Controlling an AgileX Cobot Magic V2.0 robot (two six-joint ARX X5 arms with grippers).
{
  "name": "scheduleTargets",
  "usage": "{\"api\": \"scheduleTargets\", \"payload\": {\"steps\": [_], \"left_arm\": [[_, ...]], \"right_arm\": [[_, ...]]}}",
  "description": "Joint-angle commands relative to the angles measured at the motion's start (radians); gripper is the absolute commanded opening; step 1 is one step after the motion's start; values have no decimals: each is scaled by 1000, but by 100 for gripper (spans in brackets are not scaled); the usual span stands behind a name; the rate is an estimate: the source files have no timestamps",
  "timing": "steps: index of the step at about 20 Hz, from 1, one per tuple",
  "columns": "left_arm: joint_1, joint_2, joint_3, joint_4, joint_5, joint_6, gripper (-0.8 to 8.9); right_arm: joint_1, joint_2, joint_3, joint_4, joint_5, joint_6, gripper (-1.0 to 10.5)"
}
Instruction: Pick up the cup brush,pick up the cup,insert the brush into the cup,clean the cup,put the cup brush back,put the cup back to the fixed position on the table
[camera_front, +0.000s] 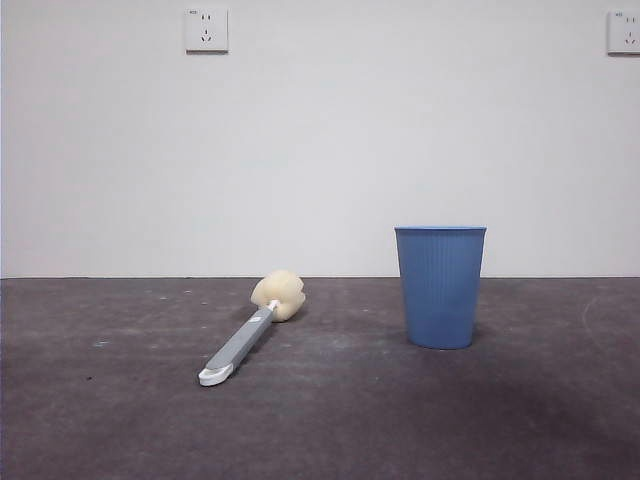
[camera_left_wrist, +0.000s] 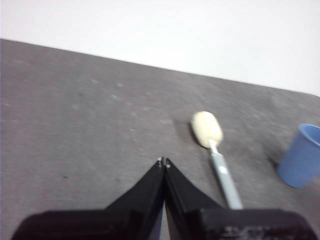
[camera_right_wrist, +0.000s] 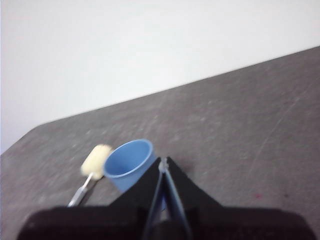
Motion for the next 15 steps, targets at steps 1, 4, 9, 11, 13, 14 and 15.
{"api": "scheduleTargets", "payload": {"steps": [1,4,9,11,13,14,15], "left_arm": [[0,50,69,-39,44,-6,-7],[0,120,156,-113,85,37,-7],[0,237,298,-270,182,192,-7],[0,274,344,-334,214,237,-7],[0,311,387,-403,244,277,-7],[0,326,404,-435,260,294,-7],[0,343,422,-470,277,316,-7]], "right_arm": [[9,60,80,-56,-34,-47,-12],[16,136,175,-164,-82,-107,-12],[21,266,341,-401,-198,-230,-12],[21,314,398,-492,-244,-294,-12],[22,361,452,-584,-297,-356,-12],[22,380,472,-621,-317,-377,-11],[22,401,492,-662,-339,-401,-11]]}}
